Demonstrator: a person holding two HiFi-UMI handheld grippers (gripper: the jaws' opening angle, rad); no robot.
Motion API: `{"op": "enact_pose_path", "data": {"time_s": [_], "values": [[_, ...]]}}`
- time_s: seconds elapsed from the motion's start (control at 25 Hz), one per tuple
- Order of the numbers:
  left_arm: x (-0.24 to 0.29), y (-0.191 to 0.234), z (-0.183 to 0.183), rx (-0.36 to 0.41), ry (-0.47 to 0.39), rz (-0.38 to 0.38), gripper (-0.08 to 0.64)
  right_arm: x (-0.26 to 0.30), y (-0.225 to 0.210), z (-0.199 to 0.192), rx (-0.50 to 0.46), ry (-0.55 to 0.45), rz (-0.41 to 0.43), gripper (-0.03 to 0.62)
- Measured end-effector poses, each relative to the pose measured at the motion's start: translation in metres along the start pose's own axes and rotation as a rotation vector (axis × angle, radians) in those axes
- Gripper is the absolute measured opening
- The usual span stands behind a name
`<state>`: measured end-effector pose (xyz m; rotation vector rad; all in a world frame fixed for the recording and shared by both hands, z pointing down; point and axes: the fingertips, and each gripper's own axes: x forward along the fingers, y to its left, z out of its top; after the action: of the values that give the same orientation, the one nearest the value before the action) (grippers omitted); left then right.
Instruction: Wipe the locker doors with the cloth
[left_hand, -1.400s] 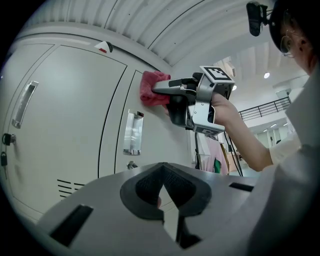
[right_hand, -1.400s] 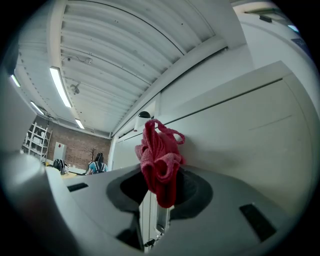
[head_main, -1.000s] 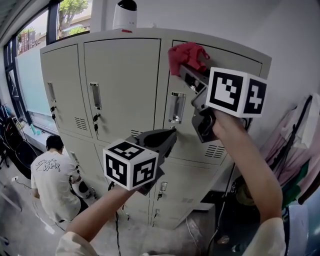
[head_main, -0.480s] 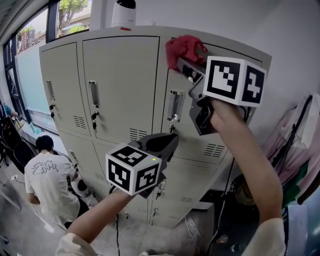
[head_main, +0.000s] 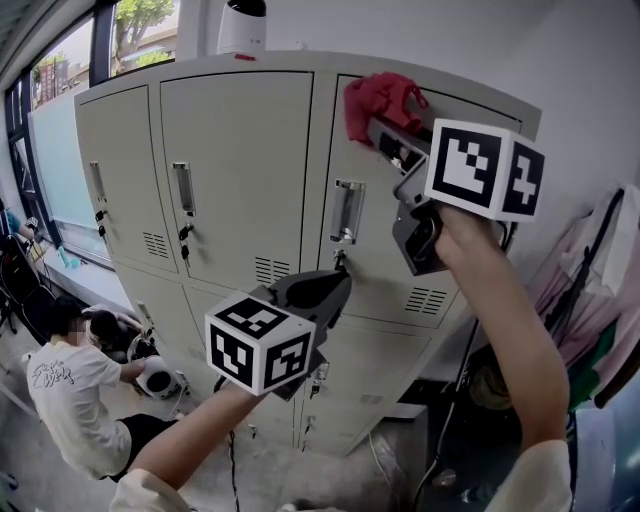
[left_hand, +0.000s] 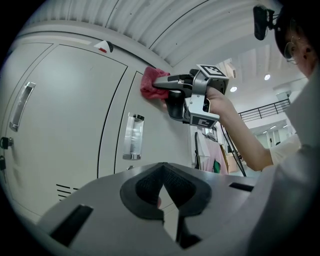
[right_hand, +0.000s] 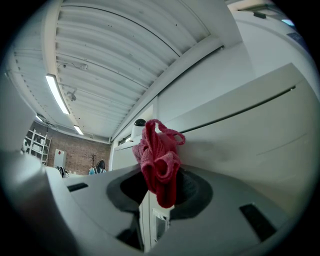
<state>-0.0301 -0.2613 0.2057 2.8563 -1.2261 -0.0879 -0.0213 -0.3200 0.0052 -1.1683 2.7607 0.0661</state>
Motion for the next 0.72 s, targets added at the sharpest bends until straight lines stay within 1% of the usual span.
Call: {"op": "enact_pose_path", "data": {"time_s": [0.72], "values": [[0.016,-0.014,-0.006,0.001,0.015,-0.041,0.005,-0.058,-0.054,0.011,0.025,-0.038,-0.078,0.106]]}}
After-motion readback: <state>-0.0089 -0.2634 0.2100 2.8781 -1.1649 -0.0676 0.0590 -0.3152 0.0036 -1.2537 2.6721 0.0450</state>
